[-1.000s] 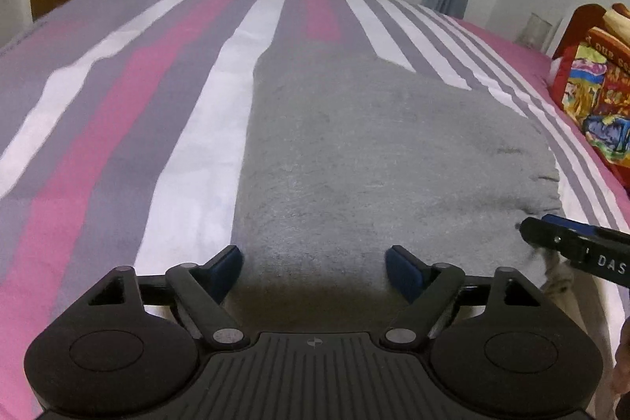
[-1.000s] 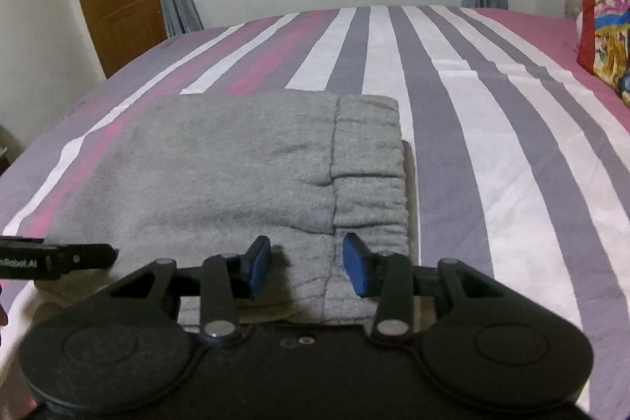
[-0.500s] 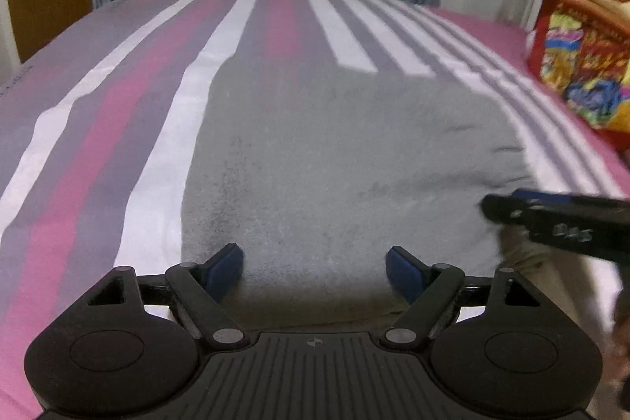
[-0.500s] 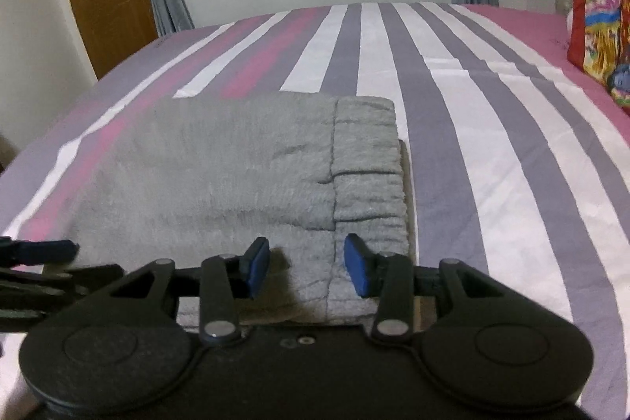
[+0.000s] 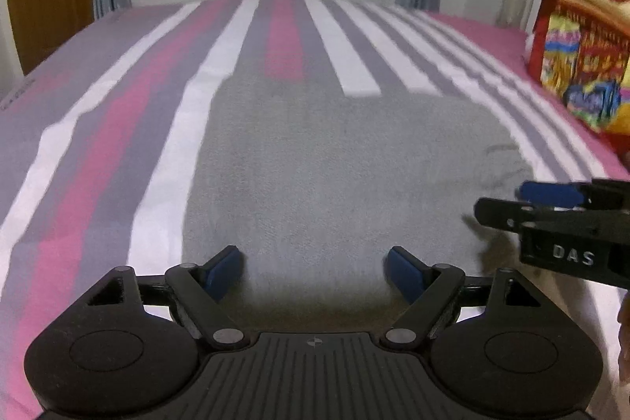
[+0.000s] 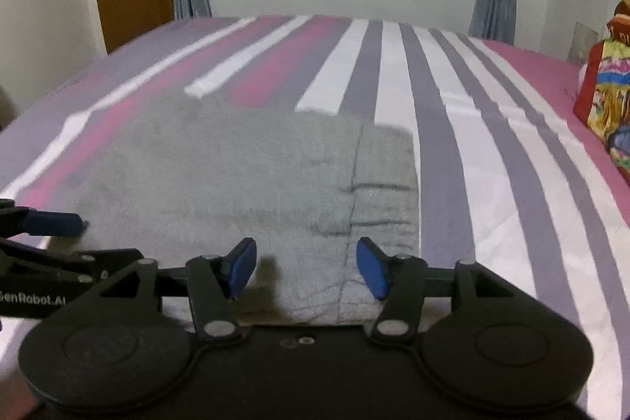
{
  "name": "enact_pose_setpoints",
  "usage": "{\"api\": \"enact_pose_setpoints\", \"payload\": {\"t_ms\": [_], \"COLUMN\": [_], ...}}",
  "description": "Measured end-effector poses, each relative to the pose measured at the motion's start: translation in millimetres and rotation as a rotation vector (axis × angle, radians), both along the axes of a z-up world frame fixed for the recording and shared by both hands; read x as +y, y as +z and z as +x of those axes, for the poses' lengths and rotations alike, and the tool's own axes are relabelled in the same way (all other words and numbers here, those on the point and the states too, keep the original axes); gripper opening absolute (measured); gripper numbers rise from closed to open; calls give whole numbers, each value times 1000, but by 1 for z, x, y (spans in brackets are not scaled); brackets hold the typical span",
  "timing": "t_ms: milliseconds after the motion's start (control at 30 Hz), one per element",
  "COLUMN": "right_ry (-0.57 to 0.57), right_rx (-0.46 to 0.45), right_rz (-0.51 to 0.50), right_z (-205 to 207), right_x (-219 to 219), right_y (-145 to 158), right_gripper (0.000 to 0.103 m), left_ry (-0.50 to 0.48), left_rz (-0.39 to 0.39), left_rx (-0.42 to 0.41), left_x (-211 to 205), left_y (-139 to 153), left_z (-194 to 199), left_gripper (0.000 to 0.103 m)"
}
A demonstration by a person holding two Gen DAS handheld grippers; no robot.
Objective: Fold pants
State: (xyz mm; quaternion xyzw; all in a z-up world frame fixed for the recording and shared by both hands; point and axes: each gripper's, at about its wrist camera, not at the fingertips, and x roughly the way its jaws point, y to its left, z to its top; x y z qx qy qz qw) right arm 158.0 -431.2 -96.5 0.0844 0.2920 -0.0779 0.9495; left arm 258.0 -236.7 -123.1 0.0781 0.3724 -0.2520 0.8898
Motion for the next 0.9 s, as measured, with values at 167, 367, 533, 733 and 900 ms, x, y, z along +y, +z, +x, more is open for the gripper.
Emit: {"api": "enact_pose_setpoints", "payload": {"t_ms": [167, 367, 533, 733, 900], "right_ry": [-16, -25, -28, -48, -96], "right_rx": [-41, -32, -40, 48, 69], "right_rz": [-4, -36, -50, -56, 1], "right_z": [8, 44, 75, 101, 106], "right_x": [-13, -24, -31, -43, -46], "right_y": [16, 18, 16, -17, -28], "right_gripper": [55, 54, 54, 56, 59], "left_ry": [26, 75, 95, 112, 177], "left_rz": [5, 22, 42, 58, 21], "left_rx": [-23, -36, -33, 22, 109], "left_x": [-9, -28, -42, -52, -47], "left_y": [8, 1, -8, -30, -40], "left_z": [26, 68, 102, 133, 144], "left_gripper": [81, 81, 81, 87, 95]}}
